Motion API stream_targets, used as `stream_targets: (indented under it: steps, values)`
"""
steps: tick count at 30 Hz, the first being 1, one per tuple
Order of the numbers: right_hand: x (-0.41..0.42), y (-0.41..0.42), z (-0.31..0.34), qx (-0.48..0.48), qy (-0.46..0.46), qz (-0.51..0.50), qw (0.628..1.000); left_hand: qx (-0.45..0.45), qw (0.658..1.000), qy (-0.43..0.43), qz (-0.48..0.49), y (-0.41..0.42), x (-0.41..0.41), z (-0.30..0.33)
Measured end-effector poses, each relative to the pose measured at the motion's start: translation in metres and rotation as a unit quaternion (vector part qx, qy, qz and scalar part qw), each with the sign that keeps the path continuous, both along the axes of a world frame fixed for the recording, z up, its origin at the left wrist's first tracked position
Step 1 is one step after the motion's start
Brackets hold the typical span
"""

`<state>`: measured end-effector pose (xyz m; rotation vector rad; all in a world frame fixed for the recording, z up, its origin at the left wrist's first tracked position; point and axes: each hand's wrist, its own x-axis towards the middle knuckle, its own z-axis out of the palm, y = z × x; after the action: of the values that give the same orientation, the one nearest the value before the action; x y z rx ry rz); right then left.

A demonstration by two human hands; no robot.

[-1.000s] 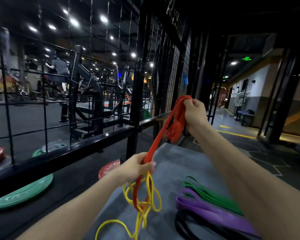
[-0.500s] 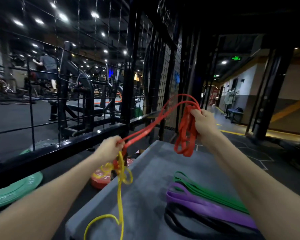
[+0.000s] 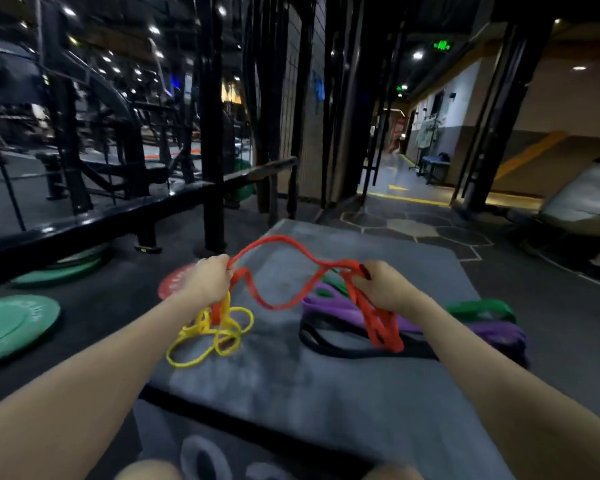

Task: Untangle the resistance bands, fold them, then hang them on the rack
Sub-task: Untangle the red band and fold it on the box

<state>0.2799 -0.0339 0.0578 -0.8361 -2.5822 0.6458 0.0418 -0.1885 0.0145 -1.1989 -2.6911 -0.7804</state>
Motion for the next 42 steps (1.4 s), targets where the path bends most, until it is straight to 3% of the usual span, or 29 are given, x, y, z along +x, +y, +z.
stream_targets:
  steps: [7, 12, 16, 20, 23, 26, 33, 42]
  values:
    - [0.053, 0.015, -0.098, 0.063, -0.137, -0.078, 0.986, -0.114, 0.990, 0.075, -0.044, 0.006, 0.043, -0.068]
    - [0.075, 0.011, -0.135, 0.046, -0.256, -0.044, 0.964, -0.166, 0.973, 0.148, -0.065, 0.002, 0.067, -0.091]
    - [0.062, -0.004, -0.118, 0.133, -0.157, -0.072, 0.976, -0.163, 0.974, 0.134, -0.078, -0.004, 0.069, -0.098]
    - [0.014, -0.034, -0.106, 0.141, -0.007, 0.038, 0.989, -0.169, 0.971, 0.147, -0.085, -0.009, 0.071, -0.101]
    - [-0.033, -0.056, -0.113, 0.129, -0.039, 0.138, 0.981, -0.162, 0.970, 0.154, -0.094, -0.011, 0.073, -0.104]
    - [-0.065, -0.063, -0.128, 0.137, -0.138, 0.184, 0.964, -0.123, 0.975, 0.135, -0.123, -0.013, 0.067, -0.106]
    - [-0.082, -0.058, -0.153, 0.139, -0.143, 0.203, 0.958, 0.056, 0.987, -0.014, -0.152, -0.026, 0.044, -0.117]
    - [-0.093, -0.050, -0.135, 0.015, 0.085, 0.033, 0.996, 0.242, 0.968, -0.037, -0.054, -0.046, 0.038, -0.101]
